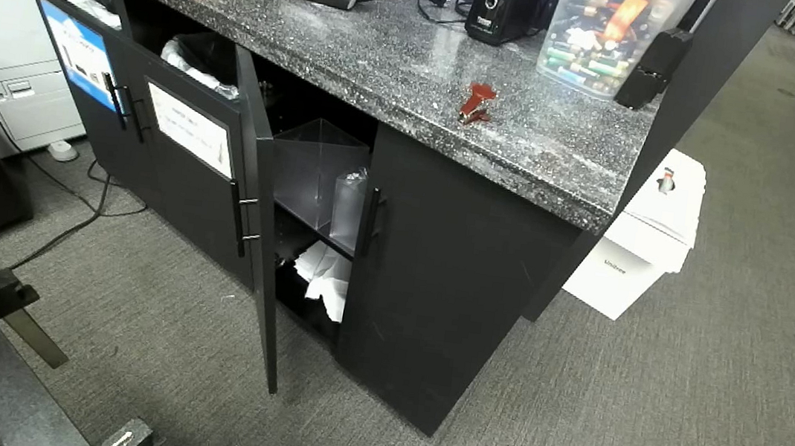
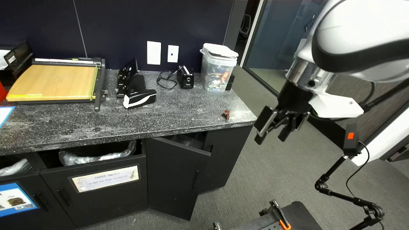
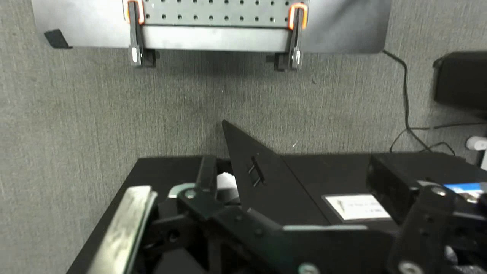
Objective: Move the staple remover to the left
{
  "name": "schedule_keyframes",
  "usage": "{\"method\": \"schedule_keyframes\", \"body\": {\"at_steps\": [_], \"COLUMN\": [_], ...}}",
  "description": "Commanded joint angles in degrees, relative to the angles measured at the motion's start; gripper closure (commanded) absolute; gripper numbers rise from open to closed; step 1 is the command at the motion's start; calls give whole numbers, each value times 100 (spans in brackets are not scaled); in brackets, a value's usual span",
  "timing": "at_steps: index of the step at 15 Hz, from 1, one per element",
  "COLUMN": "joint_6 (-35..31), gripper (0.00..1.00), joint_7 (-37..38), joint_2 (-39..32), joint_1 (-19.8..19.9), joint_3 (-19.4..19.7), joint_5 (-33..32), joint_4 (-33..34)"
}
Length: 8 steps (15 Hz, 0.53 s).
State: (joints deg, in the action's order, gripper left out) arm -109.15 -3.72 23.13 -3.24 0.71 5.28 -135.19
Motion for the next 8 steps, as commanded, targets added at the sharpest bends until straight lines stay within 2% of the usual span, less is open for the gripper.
{"method": "schedule_keyframes", "body": {"at_steps": [1, 8], "joint_6": [-58, -57], "gripper": [0, 0], "joint_7": [314, 276], "joint_2": [-1261, -3159], "joint_1": [38, 308], "joint_3": [-98, 60], "joint_5": [105, 200], "joint_4": [1452, 3865]}}
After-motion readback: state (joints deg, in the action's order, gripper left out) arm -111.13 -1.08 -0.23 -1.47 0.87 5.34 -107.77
